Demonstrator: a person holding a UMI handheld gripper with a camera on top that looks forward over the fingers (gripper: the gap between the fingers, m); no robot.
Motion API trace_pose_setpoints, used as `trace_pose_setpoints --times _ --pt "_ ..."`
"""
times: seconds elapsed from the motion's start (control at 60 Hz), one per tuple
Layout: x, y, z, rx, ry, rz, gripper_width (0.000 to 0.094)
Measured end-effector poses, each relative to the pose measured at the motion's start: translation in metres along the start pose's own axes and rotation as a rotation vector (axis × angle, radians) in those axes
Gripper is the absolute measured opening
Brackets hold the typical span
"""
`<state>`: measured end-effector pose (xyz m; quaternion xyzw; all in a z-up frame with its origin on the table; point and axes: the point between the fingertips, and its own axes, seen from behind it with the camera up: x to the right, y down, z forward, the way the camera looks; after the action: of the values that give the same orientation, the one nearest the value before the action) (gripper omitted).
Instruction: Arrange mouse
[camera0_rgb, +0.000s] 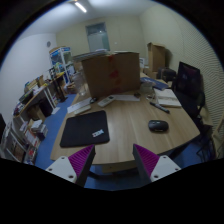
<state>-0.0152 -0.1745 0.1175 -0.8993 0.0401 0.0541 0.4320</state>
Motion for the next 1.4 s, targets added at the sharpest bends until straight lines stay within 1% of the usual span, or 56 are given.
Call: trace_pose_setpoints --times 0.017,0.083,0.117,0.2,0.25,0.35,0.417,0.483,0.533,0.683,0.8,0.983,1.05,1.133,1.15,1.217,1.267,1.283,1.317,1.4 --pt "-0.007 0.0 0.003 0.0 0.011 0.004 0.0781" --pt "0.013 0.001 0.008 0.002 0.05 0.017 0.0781" --pt "0.041 0.003 0.009 0.004 0.062 0.016 0.0779" --pt "0.075 0.002 0.02 0.025 0.108 -0.016 0.078" --pt "0.113 0.002 0.03 0.024 0.129 -0.043 0.0778" --pt "0.158 -0.001 0.059 0.039 0.145 -0.091 0.0779" --pt "0.184 -0.003 0.078 0.041 0.132 -0.131 0.0774" --pt "0.203 -0.005 0.104 0.051 0.096 -0.181 0.0779" --pt "0.212 -0.002 0.119 0.04 0.072 -0.221 0.0776" --pt "0.227 -0.002 0.151 0.028 0.004 -0.256 0.0772" --pt "0.226 -0.011 0.168 0.044 -0.059 -0.208 0.0783" --pt "0.224 -0.032 0.194 0.07 -0.067 -0.222 0.0774" --pt "0.222 -0.041 0.204 0.079 -0.057 -0.21 0.0758" --pt "0.223 -0.05 0.216 0.087 -0.03 -0.188 0.0715" --pt "0.224 -0.047 0.216 0.075 -0.022 -0.185 0.0719" --pt "0.223 -0.049 0.216 0.085 -0.001 -0.161 0.0663" --pt "0.221 -0.049 0.216 0.096 0.002 -0.154 0.0567" --pt "0.222 -0.049 0.216 0.1 0.01 -0.151 0.051" --pt "0.222 -0.048 0.216 0.096 0.022 -0.137 0.0494" --pt "0.222 -0.046 0.216 0.054 0.05 -0.126 0.0468"
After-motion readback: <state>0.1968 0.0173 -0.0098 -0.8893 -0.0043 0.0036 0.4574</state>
